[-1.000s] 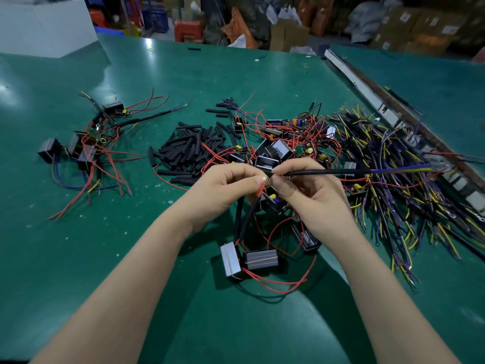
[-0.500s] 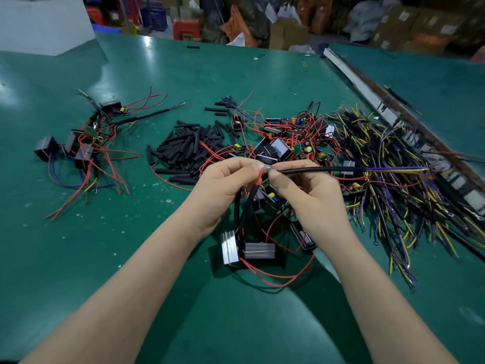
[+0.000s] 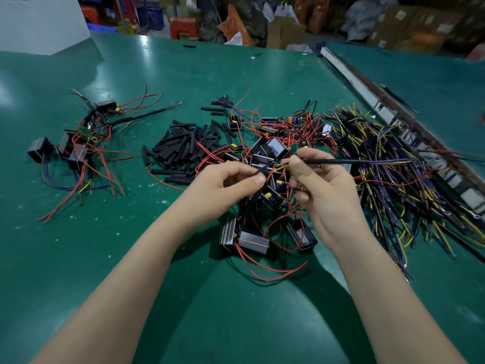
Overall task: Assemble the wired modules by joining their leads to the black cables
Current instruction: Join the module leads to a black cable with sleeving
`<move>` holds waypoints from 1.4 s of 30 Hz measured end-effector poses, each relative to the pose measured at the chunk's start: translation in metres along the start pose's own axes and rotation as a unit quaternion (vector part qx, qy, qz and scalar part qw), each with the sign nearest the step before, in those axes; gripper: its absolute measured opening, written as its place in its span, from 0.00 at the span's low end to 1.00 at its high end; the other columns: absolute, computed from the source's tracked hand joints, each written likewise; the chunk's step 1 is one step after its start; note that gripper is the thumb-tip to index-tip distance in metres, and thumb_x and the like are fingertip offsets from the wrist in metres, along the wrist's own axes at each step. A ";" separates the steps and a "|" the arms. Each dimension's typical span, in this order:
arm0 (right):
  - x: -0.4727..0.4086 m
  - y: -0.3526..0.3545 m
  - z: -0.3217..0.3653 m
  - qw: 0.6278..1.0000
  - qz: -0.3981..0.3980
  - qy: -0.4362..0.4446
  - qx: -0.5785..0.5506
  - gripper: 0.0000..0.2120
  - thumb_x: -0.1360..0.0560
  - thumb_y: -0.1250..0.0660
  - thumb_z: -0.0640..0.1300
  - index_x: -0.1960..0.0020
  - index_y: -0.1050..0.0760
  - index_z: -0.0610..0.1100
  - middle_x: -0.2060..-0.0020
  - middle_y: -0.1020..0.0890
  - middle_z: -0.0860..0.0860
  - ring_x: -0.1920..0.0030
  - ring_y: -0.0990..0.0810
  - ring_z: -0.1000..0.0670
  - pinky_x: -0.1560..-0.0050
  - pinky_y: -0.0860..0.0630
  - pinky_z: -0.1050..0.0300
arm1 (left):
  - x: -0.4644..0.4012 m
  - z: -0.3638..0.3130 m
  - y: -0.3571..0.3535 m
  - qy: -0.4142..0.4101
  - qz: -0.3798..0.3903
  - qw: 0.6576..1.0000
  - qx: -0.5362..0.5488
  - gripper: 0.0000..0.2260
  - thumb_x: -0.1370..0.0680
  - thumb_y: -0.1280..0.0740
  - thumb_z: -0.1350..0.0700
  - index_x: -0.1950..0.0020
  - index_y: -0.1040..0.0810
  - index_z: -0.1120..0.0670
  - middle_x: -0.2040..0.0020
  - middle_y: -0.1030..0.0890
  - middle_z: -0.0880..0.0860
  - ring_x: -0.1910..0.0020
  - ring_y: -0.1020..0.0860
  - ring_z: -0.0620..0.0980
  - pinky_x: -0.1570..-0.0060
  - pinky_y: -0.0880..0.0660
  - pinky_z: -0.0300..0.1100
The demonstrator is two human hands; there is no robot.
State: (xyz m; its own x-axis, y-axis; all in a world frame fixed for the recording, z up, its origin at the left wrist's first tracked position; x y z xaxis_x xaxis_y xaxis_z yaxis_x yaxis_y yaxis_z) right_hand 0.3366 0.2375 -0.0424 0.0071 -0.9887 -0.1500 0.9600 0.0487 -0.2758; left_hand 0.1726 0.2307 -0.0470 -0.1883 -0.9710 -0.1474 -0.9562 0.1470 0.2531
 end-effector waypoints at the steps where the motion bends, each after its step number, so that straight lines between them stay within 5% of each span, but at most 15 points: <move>1: -0.001 0.001 0.001 1.000 -0.005 0.005 0.001 0.09 0.33 0.28 0.47 0.54 0.23 0.49 0.62 0.17 0.52 0.69 0.25 0.57 0.73 0.34 0.68 | 0.000 0.002 -0.002 0.014 0.024 1.000 -0.002 0.03 0.25 0.30 0.53 0.52 0.18 0.49 0.61 0.18 0.43 0.61 0.23 0.39 0.58 0.28 0.28; 6: -0.001 -0.002 0.009 0.999 0.012 0.038 0.013 0.12 0.33 0.29 0.44 0.51 0.27 0.47 0.62 0.15 0.51 0.67 0.22 0.60 0.70 0.30 0.71 | 0.001 0.006 0.003 0.038 0.040 0.998 0.006 0.07 0.24 0.32 0.53 0.49 0.17 0.50 0.55 0.15 0.47 0.59 0.22 0.36 0.59 0.30 0.24; 9: 0.001 -0.001 0.015 0.995 0.024 0.080 0.056 0.10 0.31 0.29 0.43 0.52 0.26 0.48 0.61 0.15 0.51 0.59 0.18 0.58 0.60 0.25 0.67 | 0.002 0.004 0.006 0.023 0.043 0.999 -0.008 0.13 0.29 0.31 0.46 0.53 0.16 0.53 0.55 0.16 0.54 0.59 0.23 0.40 0.55 0.28 0.31; 17: 0.005 -0.006 0.020 0.981 0.078 0.136 0.115 0.09 0.26 0.31 0.36 0.52 0.27 0.48 0.58 0.14 0.53 0.53 0.17 0.56 0.51 0.25 0.65 | 0.003 -0.007 0.008 -0.026 0.003 0.998 0.049 0.05 0.32 0.29 0.48 0.61 0.18 0.48 0.64 0.18 0.43 0.63 0.24 0.37 0.59 0.29 0.27; 24: 0.011 -0.012 0.027 0.971 0.072 0.183 0.133 0.08 0.24 0.34 0.39 0.51 0.28 0.52 0.57 0.16 0.55 0.56 0.19 0.57 0.57 0.25 0.63 | 0.004 -0.013 0.003 -0.045 0.021 0.998 0.041 0.05 0.32 0.30 0.48 0.59 0.18 0.48 0.65 0.19 0.42 0.64 0.25 0.37 0.60 0.29 0.28; 28: 0.013 -0.017 0.028 0.970 0.079 0.188 0.132 0.07 0.22 0.35 0.40 0.50 0.28 0.52 0.57 0.17 0.54 0.64 0.24 0.60 0.61 0.29 0.65 | 0.004 -0.013 0.004 -0.051 0.000 0.998 0.042 0.09 0.31 0.30 0.48 0.56 0.18 0.51 0.58 0.17 0.54 0.59 0.24 0.45 0.55 0.27 0.38; 32: 0.014 -0.018 0.028 0.973 0.075 0.176 0.130 0.07 0.23 0.34 0.42 0.53 0.25 0.55 0.57 0.17 0.53 0.68 0.27 0.56 0.66 0.29 0.64 | 0.006 -0.020 0.001 -0.078 -0.019 0.996 0.049 0.05 0.29 0.30 0.49 0.57 0.19 0.48 0.62 0.20 0.44 0.61 0.25 0.43 0.58 0.28 0.36; 35: 0.015 -0.018 0.030 0.974 0.069 0.171 0.131 0.09 0.24 0.33 0.43 0.54 0.23 0.58 0.57 0.16 0.52 0.68 0.26 0.55 0.66 0.28 0.64 | 0.008 -0.025 -0.001 -0.097 -0.032 0.993 0.057 0.01 0.26 0.30 0.53 0.56 0.19 0.49 0.61 0.21 0.47 0.61 0.26 0.44 0.58 0.29 0.36; 42: 0.011 -0.018 0.010 0.997 0.064 0.041 0.016 0.06 0.28 0.32 0.45 0.51 0.22 0.53 0.63 0.23 0.51 0.72 0.28 0.55 0.71 0.32 0.66 | 0.010 -0.030 0.000 -0.092 -0.028 0.989 0.115 0.04 0.29 0.30 0.57 0.63 0.19 0.48 0.64 0.24 0.52 0.62 0.30 0.49 0.60 0.33 0.42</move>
State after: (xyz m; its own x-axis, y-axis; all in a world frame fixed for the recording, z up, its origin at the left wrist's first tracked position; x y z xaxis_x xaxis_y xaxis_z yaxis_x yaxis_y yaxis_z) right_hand 0.3228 0.2242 -0.0294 0.1073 -0.9596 -0.2602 0.9612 0.1670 -0.2195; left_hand 0.1773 0.2150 -0.0200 -0.1502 -0.9313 -0.3318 -0.9881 0.1527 0.0187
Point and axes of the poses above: each hand's wrist, its own x-axis away from the middle knuckle, its own y-axis out of the back of the hand, z = x × y, the point moved 7 cm from there along -x, towards the middle knuckle
